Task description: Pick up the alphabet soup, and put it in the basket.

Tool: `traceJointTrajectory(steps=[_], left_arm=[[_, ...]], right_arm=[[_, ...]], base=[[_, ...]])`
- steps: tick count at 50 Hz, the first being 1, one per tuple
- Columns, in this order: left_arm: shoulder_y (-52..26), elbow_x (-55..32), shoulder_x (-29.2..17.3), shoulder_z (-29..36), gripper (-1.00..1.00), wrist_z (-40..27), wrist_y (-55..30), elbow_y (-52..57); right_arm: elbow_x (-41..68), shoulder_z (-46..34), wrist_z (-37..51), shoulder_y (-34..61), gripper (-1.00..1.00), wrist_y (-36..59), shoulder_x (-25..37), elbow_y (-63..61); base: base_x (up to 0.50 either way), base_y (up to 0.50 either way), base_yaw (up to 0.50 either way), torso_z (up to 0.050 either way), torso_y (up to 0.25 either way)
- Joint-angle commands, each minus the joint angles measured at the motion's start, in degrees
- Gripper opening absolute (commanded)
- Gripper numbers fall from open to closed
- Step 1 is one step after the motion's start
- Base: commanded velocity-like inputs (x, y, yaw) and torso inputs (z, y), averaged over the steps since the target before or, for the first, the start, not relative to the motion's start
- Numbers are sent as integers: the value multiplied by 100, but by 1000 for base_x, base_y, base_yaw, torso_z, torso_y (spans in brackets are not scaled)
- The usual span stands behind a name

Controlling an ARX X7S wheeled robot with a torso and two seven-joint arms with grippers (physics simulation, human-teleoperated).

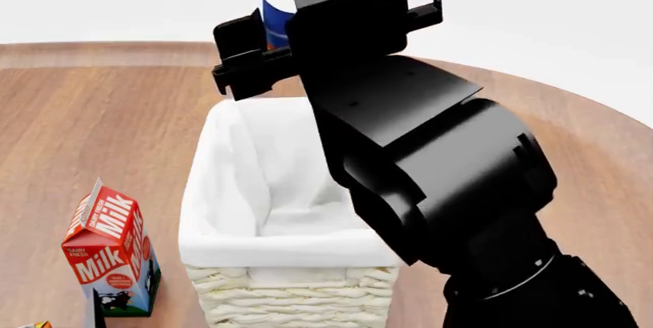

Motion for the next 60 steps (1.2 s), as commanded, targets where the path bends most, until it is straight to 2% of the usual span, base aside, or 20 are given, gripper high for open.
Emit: traceJointTrajectory(steps=[1,14,34,60], left_arm=[[22,-22,-20,7,100,-5,10,34],[-41,-27,-5,40,100,-4,-35,-39],[-38,343,-33,104,100,-192,-159,78],[-32,342,-45,141,100,-186,-63,55]], right_arm=[[-276,-184,-160,218,-100,-50,-228,523],[-158,-48,-426,169,-100,-426,-370,1259],[-37,-110,-344,259,-100,-363,-377,1273],[84,-253,-309,287,-100,-351,-340,1207]], base=[[0,0,0,0,0],[0,0,0,0,1],[0,0,0,0,1],[0,0,0,0,-85]])
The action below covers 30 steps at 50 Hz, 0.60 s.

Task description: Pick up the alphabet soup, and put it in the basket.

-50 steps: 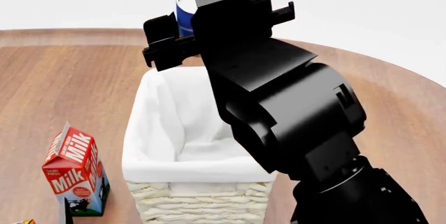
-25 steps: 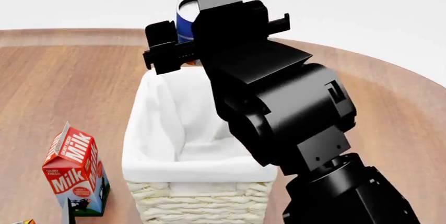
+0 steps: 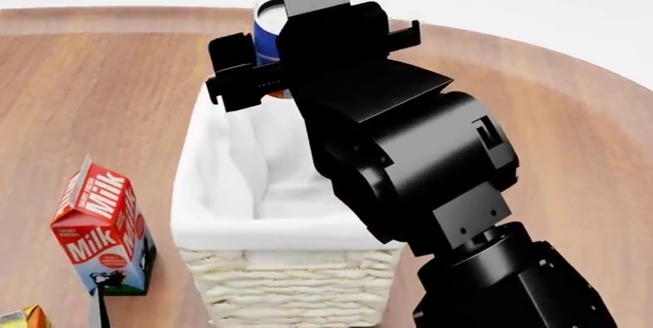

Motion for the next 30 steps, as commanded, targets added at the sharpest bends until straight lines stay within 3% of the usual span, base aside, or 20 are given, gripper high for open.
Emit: traceJointTrajectory(steps=[1,30], left_arm=[[2,2,-13,13,100,-5,15,5],[-19,6,-25,34,100,-34,27,-23]], right_arm=[[-114,-29,-47,79,-100,8,13,-64],[-31,-194,-54,76,-100,-27,46,-61]], base=[[0,0,0,0,-86],[0,0,0,0,-85]])
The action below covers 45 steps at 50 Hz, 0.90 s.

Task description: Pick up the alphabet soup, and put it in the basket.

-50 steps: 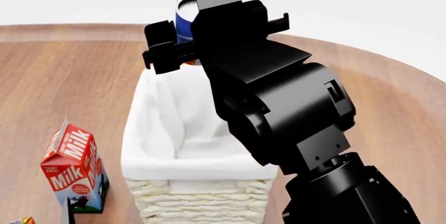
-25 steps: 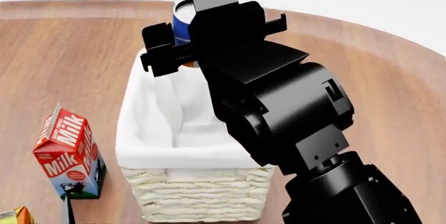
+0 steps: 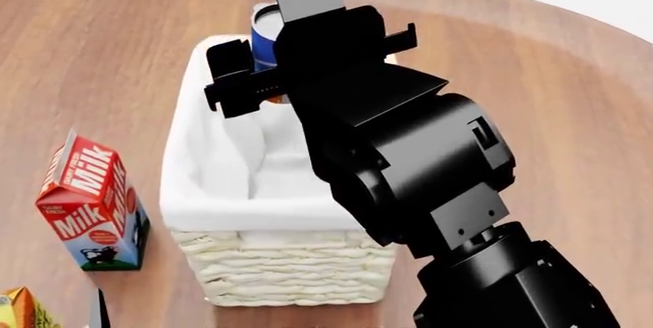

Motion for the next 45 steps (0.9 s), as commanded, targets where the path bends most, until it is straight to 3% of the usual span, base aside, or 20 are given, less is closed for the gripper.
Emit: traceJointTrajectory(steps=[1,45], left_arm=[[2,8,-9,11,100,-11,9,-5],[-47,-170,-33,44,100,29,0,-46]], right_arm=[[-116,-20,-43,60,-100,7,15,-84],[-57,-247,-19,91,-100,-74,32,-50]], base=[[0,0,0,0,-86],[0,0,0,0,-77]])
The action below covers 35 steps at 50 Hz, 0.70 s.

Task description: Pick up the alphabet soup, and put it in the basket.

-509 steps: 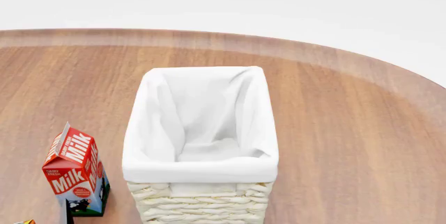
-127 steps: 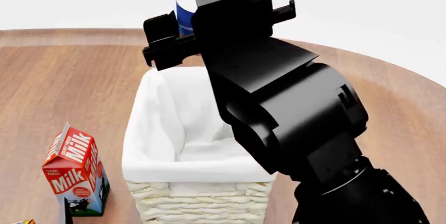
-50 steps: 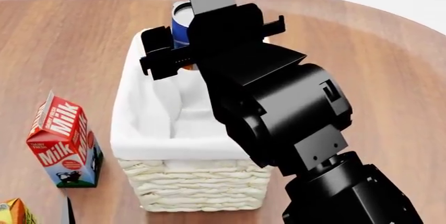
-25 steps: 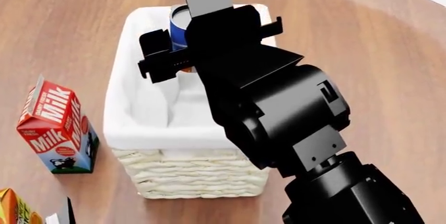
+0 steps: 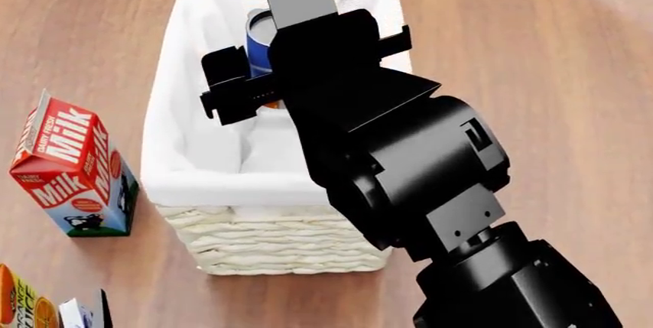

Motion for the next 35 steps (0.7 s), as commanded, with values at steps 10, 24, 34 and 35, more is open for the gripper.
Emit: traceJointTrajectory(steps=[10,24,34,35], left_arm=[[4,-225,-20,-34,100,56,80,-9],[-7,-267,-34,-26,100,72,100,-25],[14,-298,-56,-28,100,73,119,-13],[19,-292,-58,-30,100,66,123,-10]], right_arm=[[-202,-95,-78,77,-100,-124,4,54],[-239,-178,-49,81,100,-193,-5,115],[-127,-170,68,88,100,-35,113,-263],[-85,-151,94,96,100,19,153,-381]], base=[[0,0,0,0,0],[0,0,0,0,0],[0,0,0,0,0],[0,0,0,0,0]])
